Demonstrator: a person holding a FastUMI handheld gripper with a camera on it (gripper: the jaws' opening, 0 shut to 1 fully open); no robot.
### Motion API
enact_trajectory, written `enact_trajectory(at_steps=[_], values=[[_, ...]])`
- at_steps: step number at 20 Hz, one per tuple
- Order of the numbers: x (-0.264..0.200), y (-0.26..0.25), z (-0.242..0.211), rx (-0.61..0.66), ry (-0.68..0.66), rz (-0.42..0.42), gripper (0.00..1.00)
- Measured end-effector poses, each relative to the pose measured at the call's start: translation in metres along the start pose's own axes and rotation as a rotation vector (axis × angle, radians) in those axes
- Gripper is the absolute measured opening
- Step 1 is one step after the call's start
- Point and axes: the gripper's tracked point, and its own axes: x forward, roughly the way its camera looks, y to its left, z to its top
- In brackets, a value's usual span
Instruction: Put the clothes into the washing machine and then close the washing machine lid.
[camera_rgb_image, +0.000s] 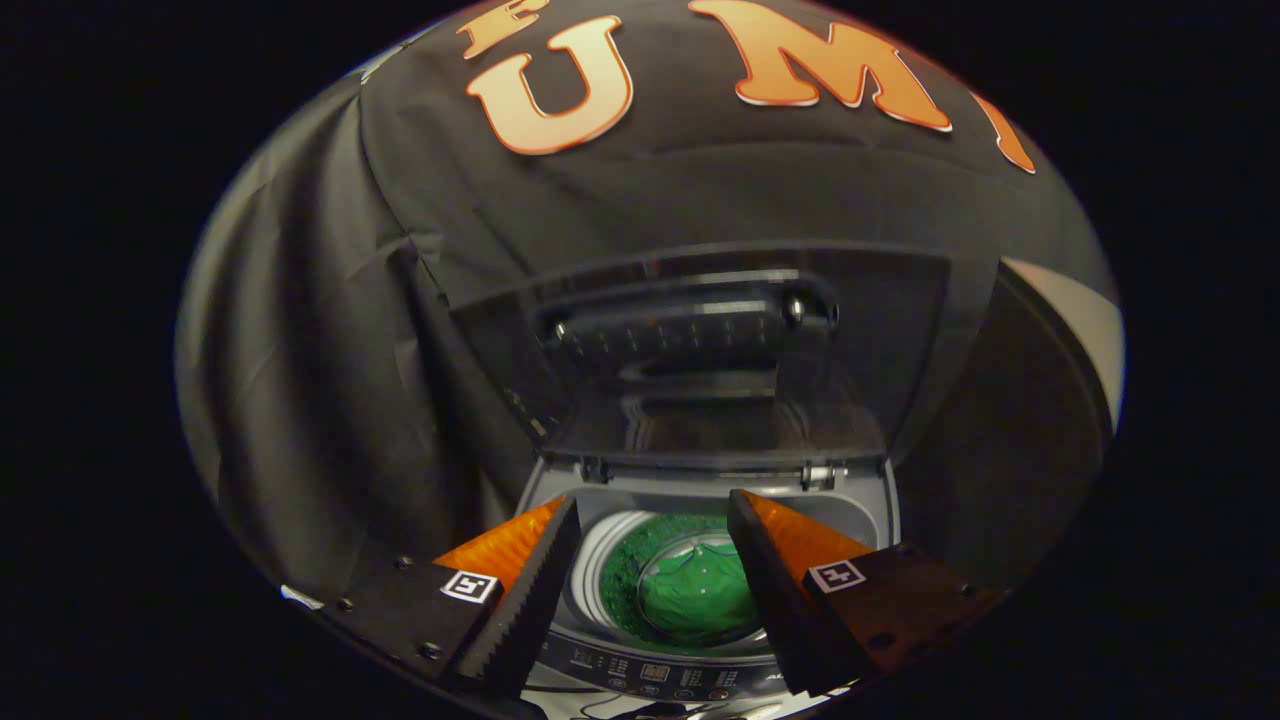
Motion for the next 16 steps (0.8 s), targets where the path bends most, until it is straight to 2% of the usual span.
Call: enact_trajectory(at_steps=[2, 9, 16], values=[[-0.003, 0.004, 0.02, 0.005, -0.051, 0.018, 0.97], [-0.002, 0.0, 0.081, -0.057, -0.19, 0.001, 0.97], [0.036, -0.017, 0.135, -0.096, -0.248, -0.052, 0.97]])
